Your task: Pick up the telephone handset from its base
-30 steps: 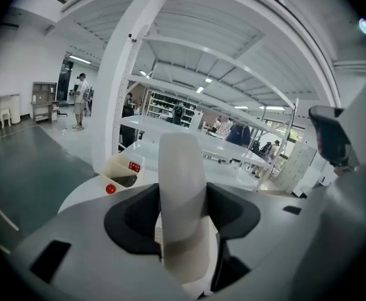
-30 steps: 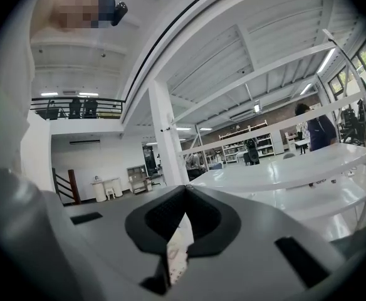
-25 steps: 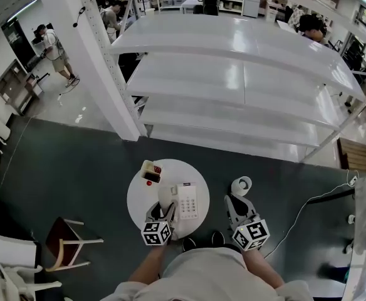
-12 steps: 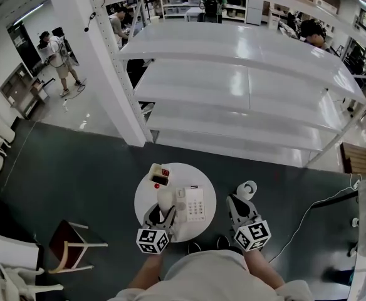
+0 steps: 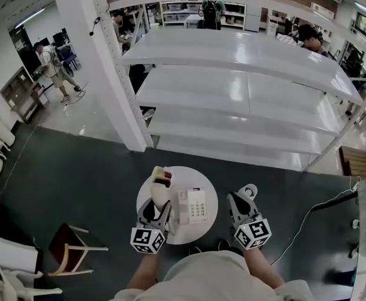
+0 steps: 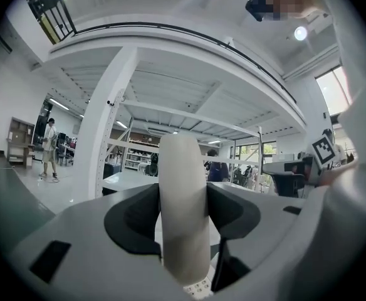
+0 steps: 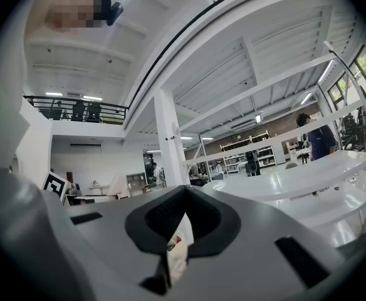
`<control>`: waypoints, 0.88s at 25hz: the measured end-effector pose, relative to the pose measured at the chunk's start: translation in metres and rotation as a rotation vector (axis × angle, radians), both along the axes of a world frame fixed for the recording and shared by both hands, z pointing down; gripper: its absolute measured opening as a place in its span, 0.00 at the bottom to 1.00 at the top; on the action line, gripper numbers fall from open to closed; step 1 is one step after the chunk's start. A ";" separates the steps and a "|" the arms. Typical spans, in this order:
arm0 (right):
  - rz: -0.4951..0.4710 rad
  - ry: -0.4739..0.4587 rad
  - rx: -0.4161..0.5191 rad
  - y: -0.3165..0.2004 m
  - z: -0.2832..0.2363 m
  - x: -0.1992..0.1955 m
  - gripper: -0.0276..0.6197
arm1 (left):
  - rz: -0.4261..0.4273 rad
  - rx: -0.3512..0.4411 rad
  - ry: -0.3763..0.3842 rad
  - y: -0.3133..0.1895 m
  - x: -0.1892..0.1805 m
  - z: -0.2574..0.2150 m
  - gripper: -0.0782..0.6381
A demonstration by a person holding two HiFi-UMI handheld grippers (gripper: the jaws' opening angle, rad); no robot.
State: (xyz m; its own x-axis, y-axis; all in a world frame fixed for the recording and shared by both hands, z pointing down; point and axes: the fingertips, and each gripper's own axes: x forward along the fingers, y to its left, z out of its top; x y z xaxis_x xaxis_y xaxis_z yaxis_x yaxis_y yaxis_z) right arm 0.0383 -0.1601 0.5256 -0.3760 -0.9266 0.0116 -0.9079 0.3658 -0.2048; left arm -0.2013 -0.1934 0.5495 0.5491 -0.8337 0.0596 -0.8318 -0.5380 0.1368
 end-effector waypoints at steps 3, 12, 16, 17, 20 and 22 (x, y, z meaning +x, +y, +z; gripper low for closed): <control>-0.006 -0.003 0.007 -0.002 -0.003 -0.004 0.05 | -0.006 0.025 0.007 -0.003 -0.003 -0.012 0.44; -0.020 -0.010 0.024 -0.003 -0.009 -0.008 0.05 | -0.013 0.055 0.030 -0.005 -0.004 -0.035 0.44; -0.022 -0.005 0.031 -0.004 -0.010 -0.008 0.05 | -0.010 0.052 0.041 -0.008 -0.003 -0.034 0.44; -0.023 -0.002 0.035 -0.003 -0.010 -0.008 0.05 | -0.009 0.052 0.041 -0.008 -0.002 -0.034 0.44; -0.023 0.000 0.040 -0.004 -0.012 -0.008 0.05 | -0.005 0.051 0.039 -0.008 -0.001 -0.035 0.44; -0.022 0.000 0.039 -0.004 -0.012 -0.009 0.05 | -0.003 0.051 0.034 -0.008 -0.002 -0.035 0.44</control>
State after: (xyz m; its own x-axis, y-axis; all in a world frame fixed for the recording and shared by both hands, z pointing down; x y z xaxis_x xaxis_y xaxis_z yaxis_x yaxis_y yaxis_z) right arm 0.0294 -0.1641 0.5134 -0.3965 -0.9177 -0.0250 -0.8993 0.3938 -0.1902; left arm -0.2032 -0.2014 0.5143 0.5476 -0.8367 -0.0011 -0.8287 -0.5426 0.1376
